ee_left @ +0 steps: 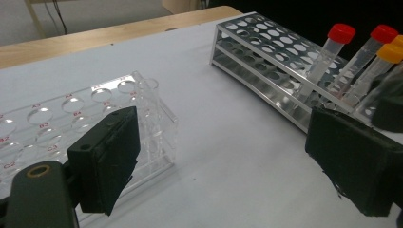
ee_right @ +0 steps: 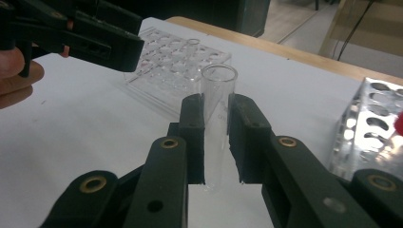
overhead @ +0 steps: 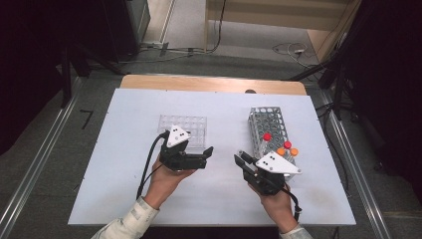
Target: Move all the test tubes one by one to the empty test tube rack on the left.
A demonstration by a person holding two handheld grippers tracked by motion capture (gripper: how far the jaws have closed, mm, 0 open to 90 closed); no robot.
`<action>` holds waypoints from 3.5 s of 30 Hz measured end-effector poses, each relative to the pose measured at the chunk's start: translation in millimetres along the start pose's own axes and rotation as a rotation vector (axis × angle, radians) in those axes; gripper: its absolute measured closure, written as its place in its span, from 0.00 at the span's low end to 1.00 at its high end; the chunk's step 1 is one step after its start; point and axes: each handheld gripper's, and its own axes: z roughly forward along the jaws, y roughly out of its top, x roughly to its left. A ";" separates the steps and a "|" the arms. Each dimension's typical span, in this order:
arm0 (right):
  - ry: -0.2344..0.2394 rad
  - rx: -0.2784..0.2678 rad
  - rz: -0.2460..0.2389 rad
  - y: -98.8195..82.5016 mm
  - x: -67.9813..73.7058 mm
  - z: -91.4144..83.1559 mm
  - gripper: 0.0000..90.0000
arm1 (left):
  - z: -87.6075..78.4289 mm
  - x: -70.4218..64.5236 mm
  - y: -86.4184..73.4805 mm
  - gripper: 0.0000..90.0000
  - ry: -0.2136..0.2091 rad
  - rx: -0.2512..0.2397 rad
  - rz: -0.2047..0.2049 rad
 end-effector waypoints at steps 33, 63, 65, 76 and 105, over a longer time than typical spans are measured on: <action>0.094 0.041 -0.043 5.9 39.1 53.8 0.82 | -1.1 -14.7 -3.7 0.83 -0.153 0.032 0.033; 0.121 0.029 0.006 0.7 13.5 13.1 0.51 | -14.8 16.6 19.0 0.86 -0.055 -0.012 -0.041; 0.119 0.027 0.014 -0.5 10.3 8.0 0.50 | -17.1 21.6 24.8 0.85 -0.036 -0.017 -0.041; 0.117 0.032 0.010 -11.8 2.8 -15.8 0.48 | -18.9 35.3 53.9 0.86 0.027 -0.036 -0.032; 0.102 0.046 0.040 -25.1 -8.6 -39.5 0.29 | 9.0 42.1 62.2 0.85 0.144 -0.020 0.018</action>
